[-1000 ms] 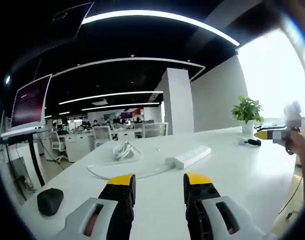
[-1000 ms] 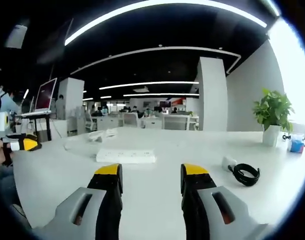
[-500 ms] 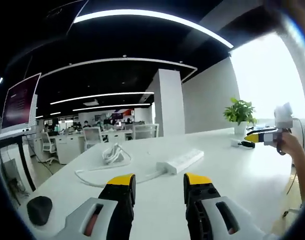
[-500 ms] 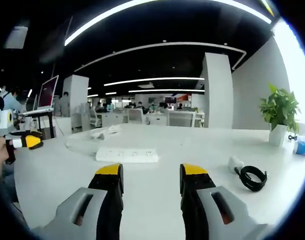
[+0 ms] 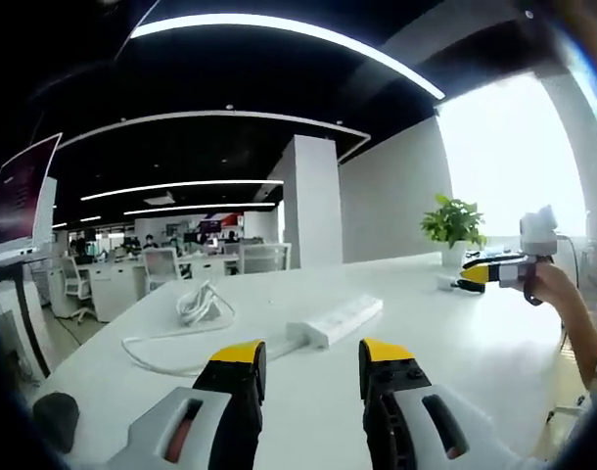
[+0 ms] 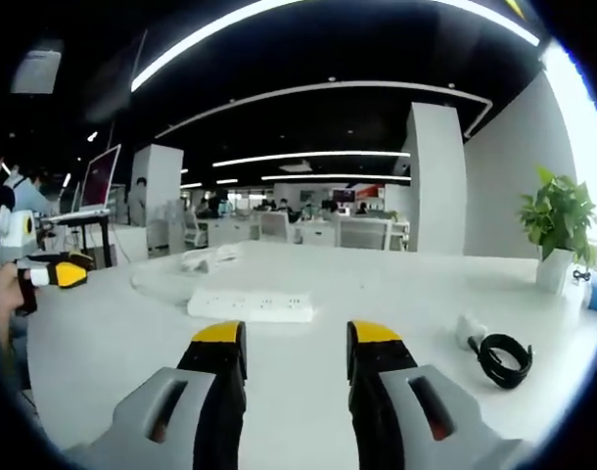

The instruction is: Straighten the power strip on the desk, plug the charger into it

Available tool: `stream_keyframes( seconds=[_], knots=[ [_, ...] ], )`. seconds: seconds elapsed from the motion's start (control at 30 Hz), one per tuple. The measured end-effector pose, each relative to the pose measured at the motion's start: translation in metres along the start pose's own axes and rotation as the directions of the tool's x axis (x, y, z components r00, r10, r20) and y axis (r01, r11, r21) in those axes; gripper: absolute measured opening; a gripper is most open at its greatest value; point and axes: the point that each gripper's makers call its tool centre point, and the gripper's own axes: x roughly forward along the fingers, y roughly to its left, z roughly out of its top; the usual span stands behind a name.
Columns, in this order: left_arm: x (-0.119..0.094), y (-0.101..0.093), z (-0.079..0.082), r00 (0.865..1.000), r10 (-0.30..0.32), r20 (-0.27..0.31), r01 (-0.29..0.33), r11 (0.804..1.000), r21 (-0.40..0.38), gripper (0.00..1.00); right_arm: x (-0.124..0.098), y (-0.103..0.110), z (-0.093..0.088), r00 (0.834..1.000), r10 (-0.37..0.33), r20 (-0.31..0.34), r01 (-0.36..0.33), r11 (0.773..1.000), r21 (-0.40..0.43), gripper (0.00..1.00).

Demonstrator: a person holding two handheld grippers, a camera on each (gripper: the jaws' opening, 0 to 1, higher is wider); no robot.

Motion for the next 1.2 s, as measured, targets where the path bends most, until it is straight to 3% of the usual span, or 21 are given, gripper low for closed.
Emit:
stream_keyframes(
  seconds=[0.77,1.2],
  knots=[
    [0.023,-0.009,0.011,0.996,-0.093,-0.011,0.092,0.996,-0.021,0.38,0.023,-0.006,0.002,0.998,0.063,-0.013,-0.063,0.998,0.016,0.40],
    [0.040,-0.016,0.008,0.989,-0.144,-0.033,0.143,0.989,-0.021,0.38,0.036,-0.016,0.001,0.996,0.094,-0.006,-0.094,0.994,0.047,0.39]
  ],
)
